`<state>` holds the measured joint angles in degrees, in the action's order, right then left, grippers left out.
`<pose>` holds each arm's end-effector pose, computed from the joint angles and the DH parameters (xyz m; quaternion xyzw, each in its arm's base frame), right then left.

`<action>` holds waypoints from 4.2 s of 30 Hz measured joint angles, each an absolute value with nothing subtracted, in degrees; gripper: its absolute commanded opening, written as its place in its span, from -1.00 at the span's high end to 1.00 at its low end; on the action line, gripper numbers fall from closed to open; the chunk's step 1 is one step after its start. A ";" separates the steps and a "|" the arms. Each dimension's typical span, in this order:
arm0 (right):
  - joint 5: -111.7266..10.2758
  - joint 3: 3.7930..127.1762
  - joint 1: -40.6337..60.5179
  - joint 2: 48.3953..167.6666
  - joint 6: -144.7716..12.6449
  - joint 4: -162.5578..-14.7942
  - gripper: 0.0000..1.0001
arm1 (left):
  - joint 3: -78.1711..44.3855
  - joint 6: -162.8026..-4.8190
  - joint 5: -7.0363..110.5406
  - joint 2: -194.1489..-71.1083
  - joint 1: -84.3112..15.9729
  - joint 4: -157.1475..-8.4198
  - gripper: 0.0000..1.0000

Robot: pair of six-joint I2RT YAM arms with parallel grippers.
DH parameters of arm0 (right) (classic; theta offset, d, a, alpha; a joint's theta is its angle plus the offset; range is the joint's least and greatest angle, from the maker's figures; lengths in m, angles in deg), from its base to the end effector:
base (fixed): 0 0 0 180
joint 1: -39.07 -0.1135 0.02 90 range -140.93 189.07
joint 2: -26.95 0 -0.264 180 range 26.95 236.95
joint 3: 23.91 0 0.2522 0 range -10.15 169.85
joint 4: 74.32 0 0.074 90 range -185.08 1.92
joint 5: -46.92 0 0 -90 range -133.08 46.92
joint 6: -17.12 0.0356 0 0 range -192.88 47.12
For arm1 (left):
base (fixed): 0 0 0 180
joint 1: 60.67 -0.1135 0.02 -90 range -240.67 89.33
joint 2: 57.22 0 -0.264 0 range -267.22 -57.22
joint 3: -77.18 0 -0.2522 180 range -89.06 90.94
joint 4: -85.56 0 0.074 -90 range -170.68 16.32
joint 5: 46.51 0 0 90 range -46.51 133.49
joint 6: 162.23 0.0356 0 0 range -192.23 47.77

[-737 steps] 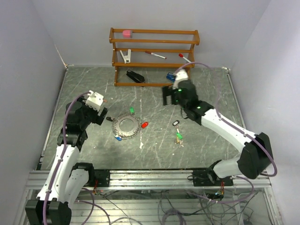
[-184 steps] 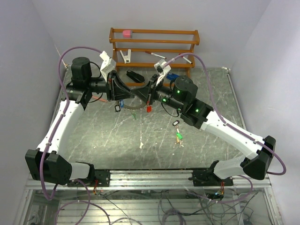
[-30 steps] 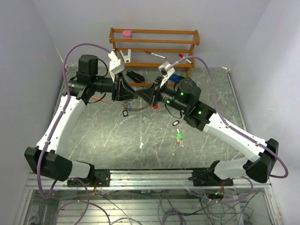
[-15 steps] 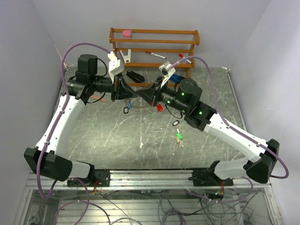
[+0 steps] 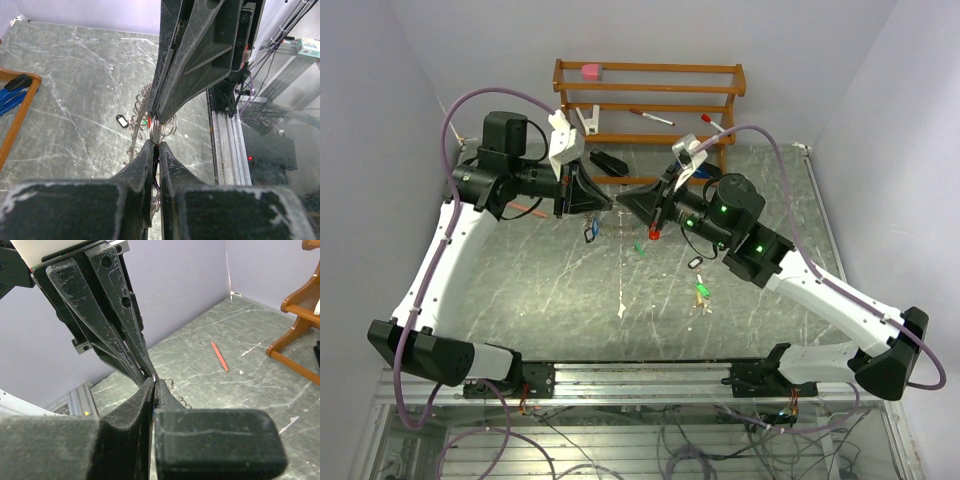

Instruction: Put the keys on the keyring

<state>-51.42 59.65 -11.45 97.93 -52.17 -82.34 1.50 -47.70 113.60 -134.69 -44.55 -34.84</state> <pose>0.1798 0.2263 0.4267 -0.2257 0.6401 0.4668 0.5669 0.2406 -0.1044 0.4385 0.5076 0.5782 -0.4740 0.4281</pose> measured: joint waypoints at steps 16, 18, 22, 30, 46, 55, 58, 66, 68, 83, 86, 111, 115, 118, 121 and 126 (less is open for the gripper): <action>-50.33 58.56 -11.63 96.42 -51.80 -83.65 0.93 | 3.12 -45.03 113.75 -135.55 -44.33 -31.71 0.86; -50.22 58.56 -11.63 96.42 -51.75 -83.70 0.76 | 3.12 -45.10 113.36 -135.55 -44.33 -31.73 0.86; -49.17 58.56 -11.50 96.14 -51.62 -84.20 0.28 | 3.12 -44.99 111.26 -135.55 -44.57 -31.51 0.86; -46.77 58.95 -11.39 95.29 -52.17 -86.36 -0.22 | 2.75 -44.57 108.09 -135.55 -44.72 -31.56 0.86; -21.78 61.99 -6.10 95.35 -43.19 -120.81 -0.38 | -5.75 -35.70 96.31 -134.78 -46.49 -27.01 0.86; -22.40 55.37 1.14 114.65 -44.76 -132.90 -0.05 | -7.09 -35.59 96.35 -134.78 -48.59 -27.34 0.86; -23.88 54.51 1.51 115.24 -47.75 -132.44 0.00 | -7.63 -35.68 96.37 -134.80 -48.61 -27.51 0.86; -28.76 53.14 2.88 118.94 -56.41 -125.66 0.15 | -8.40 -36.22 96.46 -134.78 -48.64 -27.97 0.86; -29.76 52.31 3.23 120.55 -58.16 -124.26 0.16 | -8.42 -36.24 96.46 -134.78 -48.64 -28.19 0.86; -33.22 50.71 6.12 126.39 -66.11 -119.26 0.64 | -9.23 -37.16 96.44 -134.48 -48.79 -29.04 0.86; -33.26 50.71 6.38 127.22 -66.57 -118.87 0.64 | -9.23 -37.31 96.44 -134.48 -48.81 -29.06 0.86; -33.83 52.42 6.86 129.27 -69.06 -115.94 0.78 | -9.23 -37.80 96.42 -134.48 -48.96 -30.11 0.86; -33.89 52.85 6.86 129.65 -68.89 -115.76 0.91 | -9.23 -38.06 96.42 -134.48 -49.01 -30.16 0.86; -33.87 52.90 6.86 129.34 -68.47 -116.16 0.99 | -9.23 -38.17 96.42 -134.48 -49.01 -30.16 0.86; -33.87 53.33 6.86 126.85 -67.73 -117.62 1.00 | -8.99 -38.17 96.18 -134.48 -49.01 -30.03 0.86; -34.37 57.07 6.88 116.95 -65.85 -119.85 1.00 | -6.32 -38.23 95.39 -134.48 -49.01 -29.06 0.86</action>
